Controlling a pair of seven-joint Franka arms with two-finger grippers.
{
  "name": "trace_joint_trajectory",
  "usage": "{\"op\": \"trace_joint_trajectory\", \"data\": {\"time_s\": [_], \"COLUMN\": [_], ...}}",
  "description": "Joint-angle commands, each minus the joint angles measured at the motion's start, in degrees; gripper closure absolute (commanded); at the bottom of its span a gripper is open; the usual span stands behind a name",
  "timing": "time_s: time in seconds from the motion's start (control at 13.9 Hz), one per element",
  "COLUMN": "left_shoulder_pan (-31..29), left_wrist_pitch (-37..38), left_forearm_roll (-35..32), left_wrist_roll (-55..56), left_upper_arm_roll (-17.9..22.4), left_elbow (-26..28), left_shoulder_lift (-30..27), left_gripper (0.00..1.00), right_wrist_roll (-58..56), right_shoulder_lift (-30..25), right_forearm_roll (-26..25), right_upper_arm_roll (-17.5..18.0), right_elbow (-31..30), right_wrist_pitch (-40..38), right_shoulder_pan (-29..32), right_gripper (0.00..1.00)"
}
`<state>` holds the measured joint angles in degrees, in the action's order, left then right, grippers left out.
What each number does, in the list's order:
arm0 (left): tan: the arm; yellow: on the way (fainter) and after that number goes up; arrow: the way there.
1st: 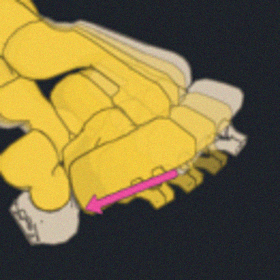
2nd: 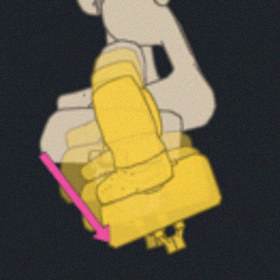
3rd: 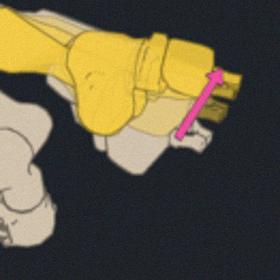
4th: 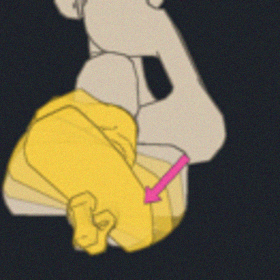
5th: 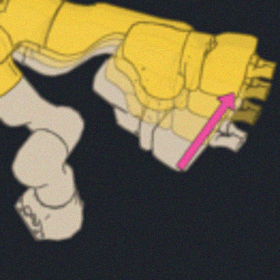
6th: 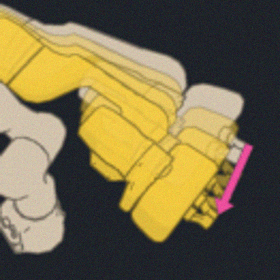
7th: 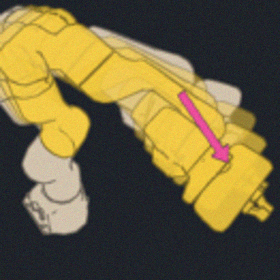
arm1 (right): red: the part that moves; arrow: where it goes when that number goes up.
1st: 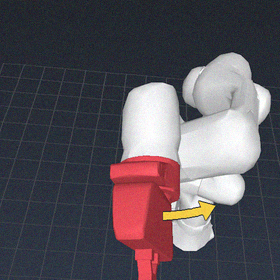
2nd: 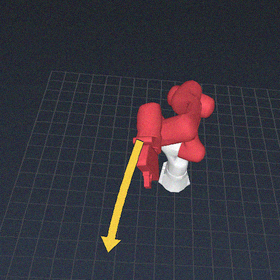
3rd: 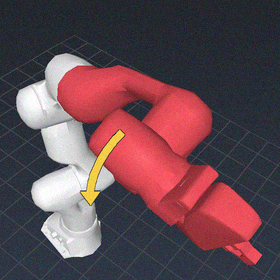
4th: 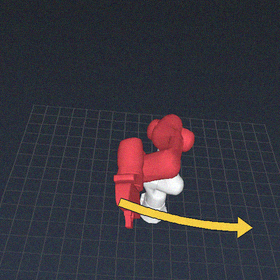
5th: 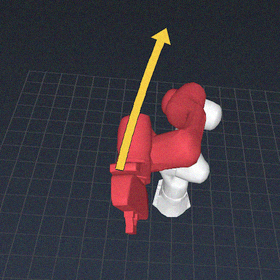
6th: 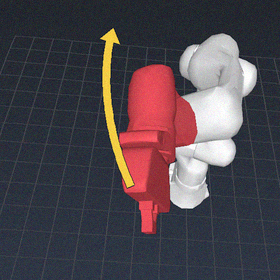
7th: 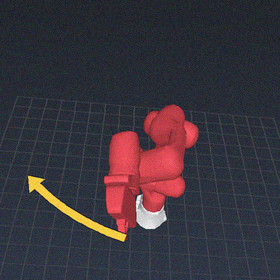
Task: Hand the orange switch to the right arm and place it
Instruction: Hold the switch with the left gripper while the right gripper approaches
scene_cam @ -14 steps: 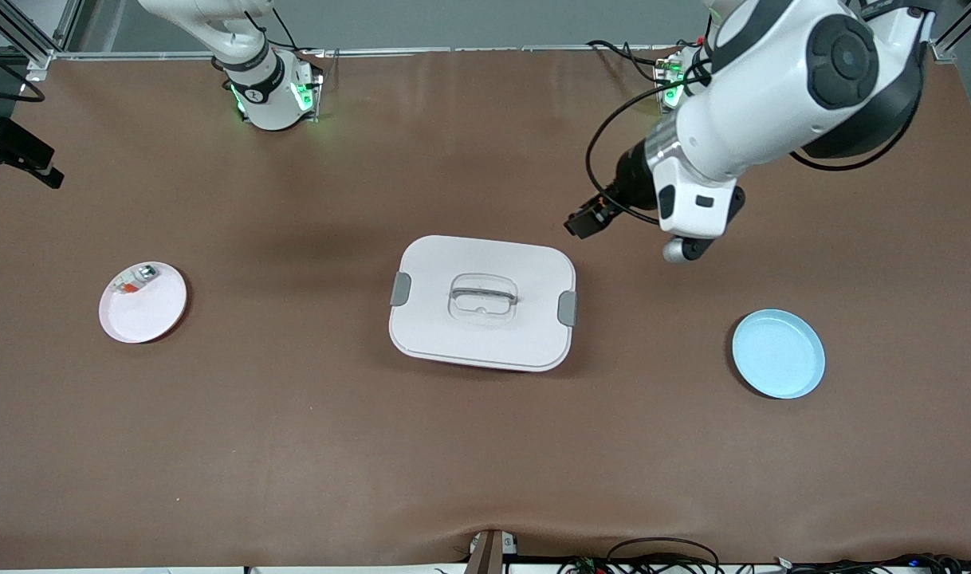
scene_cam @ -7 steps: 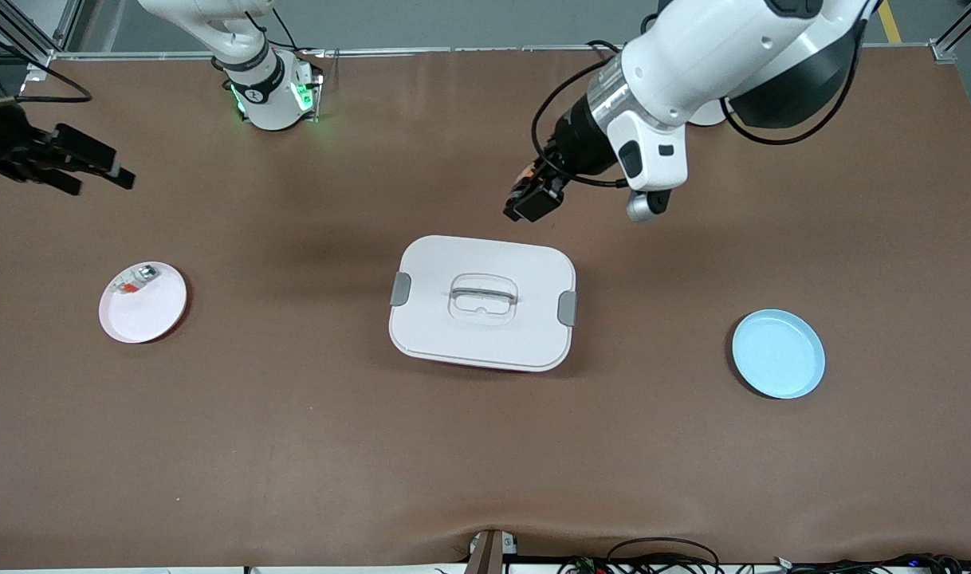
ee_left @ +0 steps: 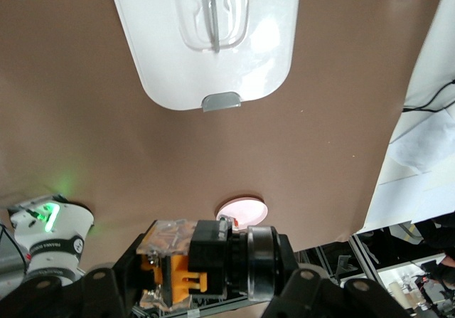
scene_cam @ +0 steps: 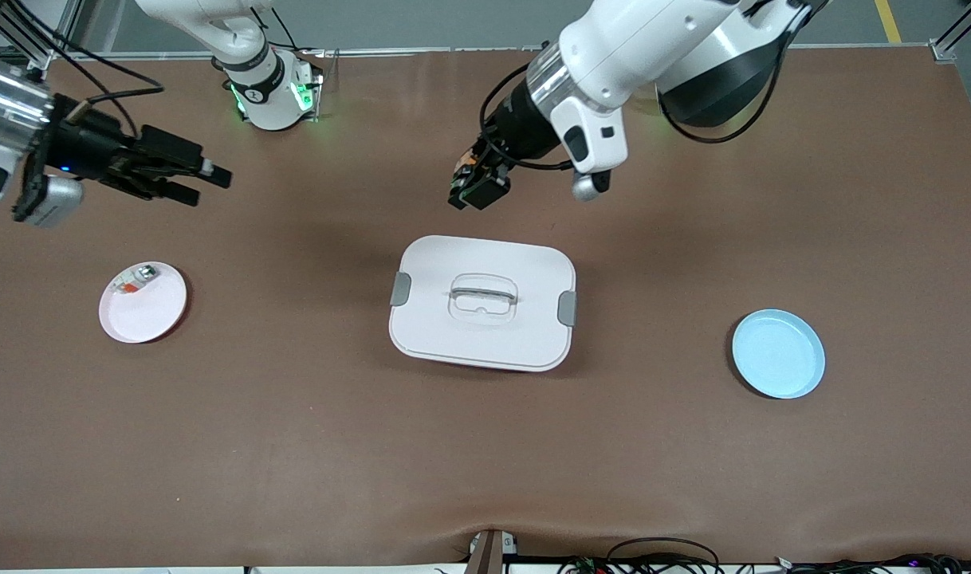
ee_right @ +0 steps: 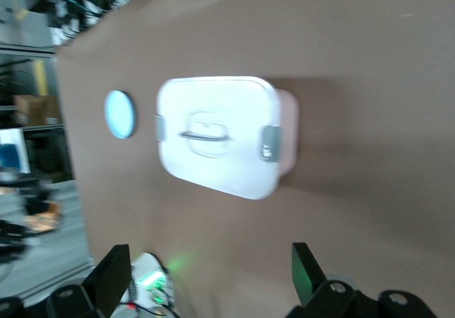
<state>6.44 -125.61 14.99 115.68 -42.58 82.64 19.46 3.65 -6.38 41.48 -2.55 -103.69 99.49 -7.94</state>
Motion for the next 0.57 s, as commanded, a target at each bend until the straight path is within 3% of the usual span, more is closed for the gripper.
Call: {"op": "trace_joint_trajectory", "data": {"time_s": [0.0,0.22,0.5], "left_shoulder_pan": [2.2,2.4,2.5], "left_wrist_pitch": [-3.2,-5.6,-6.0], "left_forearm_roll": [-0.2,-0.5,-0.7], "left_wrist_roll": [2.4,3.9,3.9], "left_upper_arm_roll": [0.1,0.1,0.2], "left_elbow": [-0.9,-1.0,-1.0], "left_shoulder_lift": [2.9,3.9,3.9], "left_gripper": [0.70,0.70,0.70], "right_wrist_roll": [1.5,1.6,1.0], "right_shoulder_lift": [-1.2,-1.0,0.9], "right_forearm_roll": [6.0,10.1,13.0], "right_upper_arm_roll": [-0.4,-0.4,-0.4], "right_elbow": [-2.8,-5.6,-6.0], "right_wrist_pitch": [6.0,13.2,15.6], "right_shoulder_pan": [-5.6,-10.9,-14.2], "right_gripper": [0.00,0.00,0.00]}}
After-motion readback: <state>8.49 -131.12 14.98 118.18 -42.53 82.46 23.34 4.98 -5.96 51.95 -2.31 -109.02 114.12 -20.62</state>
